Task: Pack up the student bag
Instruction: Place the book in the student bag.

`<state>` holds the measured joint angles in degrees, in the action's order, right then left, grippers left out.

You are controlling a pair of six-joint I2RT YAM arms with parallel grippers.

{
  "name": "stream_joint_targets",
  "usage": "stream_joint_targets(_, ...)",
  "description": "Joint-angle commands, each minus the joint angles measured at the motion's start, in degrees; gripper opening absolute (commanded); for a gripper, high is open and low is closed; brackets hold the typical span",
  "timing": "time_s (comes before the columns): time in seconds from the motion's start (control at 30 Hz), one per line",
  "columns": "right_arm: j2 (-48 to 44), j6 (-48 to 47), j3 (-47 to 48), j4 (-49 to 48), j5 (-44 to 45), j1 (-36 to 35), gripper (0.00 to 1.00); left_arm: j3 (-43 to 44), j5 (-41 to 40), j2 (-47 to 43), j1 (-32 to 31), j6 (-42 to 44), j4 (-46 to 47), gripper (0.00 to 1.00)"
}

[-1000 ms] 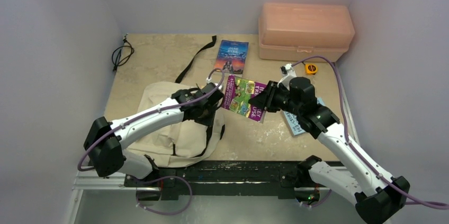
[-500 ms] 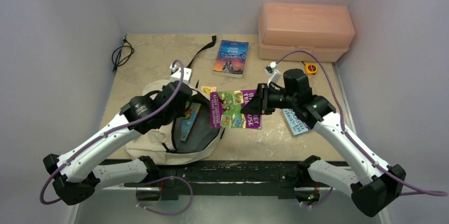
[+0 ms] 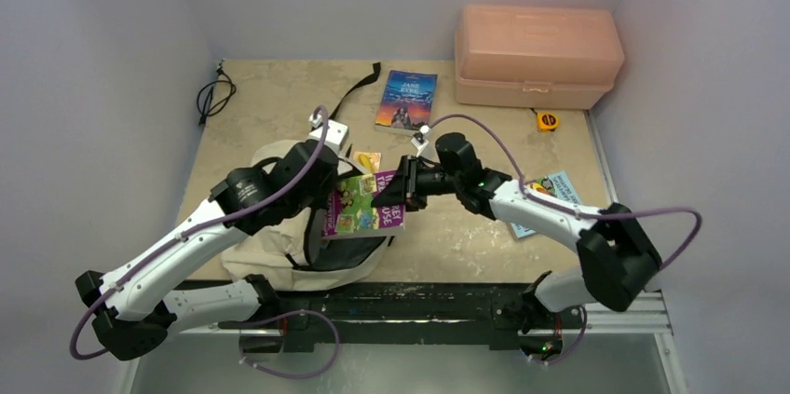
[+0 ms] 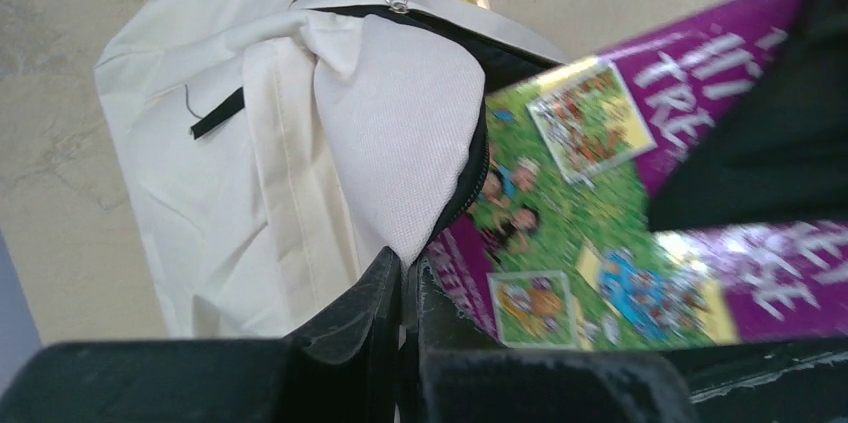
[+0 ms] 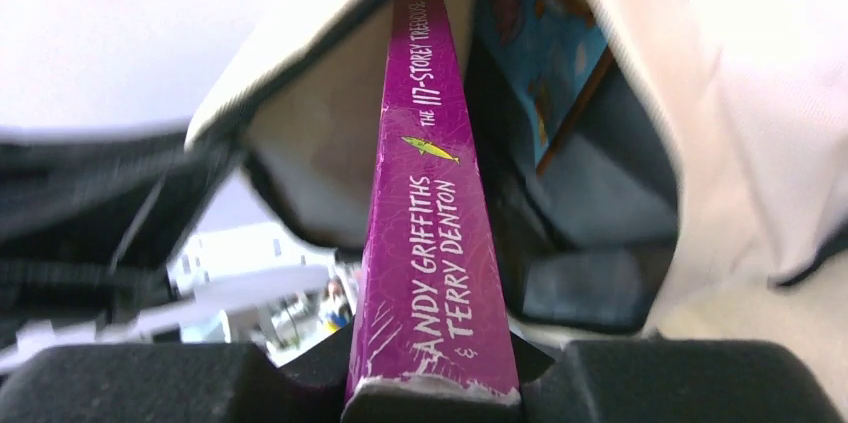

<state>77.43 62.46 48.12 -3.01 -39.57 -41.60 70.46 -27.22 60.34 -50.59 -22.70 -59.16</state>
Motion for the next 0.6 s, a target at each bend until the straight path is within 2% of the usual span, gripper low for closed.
stream_joint_targets(0.0, 7.3, 13.1, 0.4, -22.7, 5.4, -0.1, 0.0, 3.5, 5.1, -3.6, 0.1, 1.1, 3.8, 0.0)
stream_joint_targets(0.2, 20.2, 16.3, 3.2, -39.8, 5.8, -2.4, 0.0, 2.9, 11.0, -4.6, 0.1, -0.2, 5.8, 0.0)
stream_joint_targets(0.33, 27.8, 19.0, 3.9, -50.3, 14.3, -6.3, 0.0, 2.1, 13.6, -3.9, 0.1, -1.9, 8.1, 0.0)
stream_joint_targets(0.4, 30.4, 18.1, 5.4, -51.2, 18.4, -8.3, 0.0, 1.6, 13.3, -3.7, 0.1, -2.1, 9.1, 0.0)
stream_joint_targets(0.47, 33.1, 16.5, 7.5, -51.7, 18.8, -9.5, 0.0, 1.2, 12.4, -3.5, 0.1, -2.1, 9.4, 0.0)
stream_joint_targets(0.5, 34.1, 15.4, 7.8, -52.6, 18.8, -9.5, 0.05, 1.0, 11.8, -3.4, 0.1, -2.0, 9.4, 0.0)
stream_joint_targets(0.57, 34.0, 13.9, 6.9, -51.7, 18.7, -9.5, 0.29, 0.6, 10.7, -3.4, 0.1, -2.0, 9.2, 0.0)
